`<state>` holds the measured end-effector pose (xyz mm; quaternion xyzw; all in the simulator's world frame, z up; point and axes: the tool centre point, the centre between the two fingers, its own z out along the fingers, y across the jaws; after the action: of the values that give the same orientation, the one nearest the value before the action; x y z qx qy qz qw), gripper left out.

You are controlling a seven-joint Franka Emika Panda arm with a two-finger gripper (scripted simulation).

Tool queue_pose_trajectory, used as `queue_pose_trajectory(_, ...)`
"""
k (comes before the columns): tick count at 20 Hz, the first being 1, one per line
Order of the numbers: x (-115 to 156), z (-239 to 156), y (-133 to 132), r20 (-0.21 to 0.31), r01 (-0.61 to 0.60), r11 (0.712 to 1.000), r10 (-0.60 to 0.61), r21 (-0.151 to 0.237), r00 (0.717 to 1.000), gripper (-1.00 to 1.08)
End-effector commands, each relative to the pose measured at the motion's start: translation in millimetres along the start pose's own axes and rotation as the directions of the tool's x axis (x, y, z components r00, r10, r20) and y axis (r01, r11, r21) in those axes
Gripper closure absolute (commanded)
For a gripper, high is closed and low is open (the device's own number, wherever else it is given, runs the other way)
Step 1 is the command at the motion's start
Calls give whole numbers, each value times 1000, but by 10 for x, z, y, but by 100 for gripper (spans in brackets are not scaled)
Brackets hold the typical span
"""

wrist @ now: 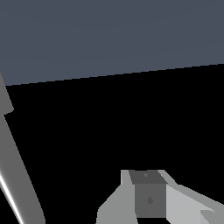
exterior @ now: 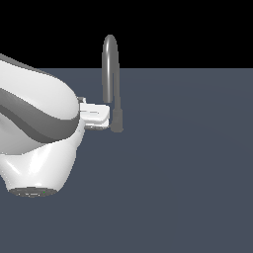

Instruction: Turn on the faucet by rotating a designated handle.

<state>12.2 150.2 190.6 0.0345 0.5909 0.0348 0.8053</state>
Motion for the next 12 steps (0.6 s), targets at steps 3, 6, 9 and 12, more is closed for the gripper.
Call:
queue_pose_trajectory(3,320,-142,-155,-86,36,999,-37,-4,996,108)
queue_pose_trajectory(6,445,-214,-240,-122,58,998,-58,-7,991,108)
queue_pose_trajectory(9,522,-255,-280,-143,65,998,-66,-8,988,108)
queue_pose_trajectory(12,562,-263,-263,-153,54,999,-54,-4,987,108)
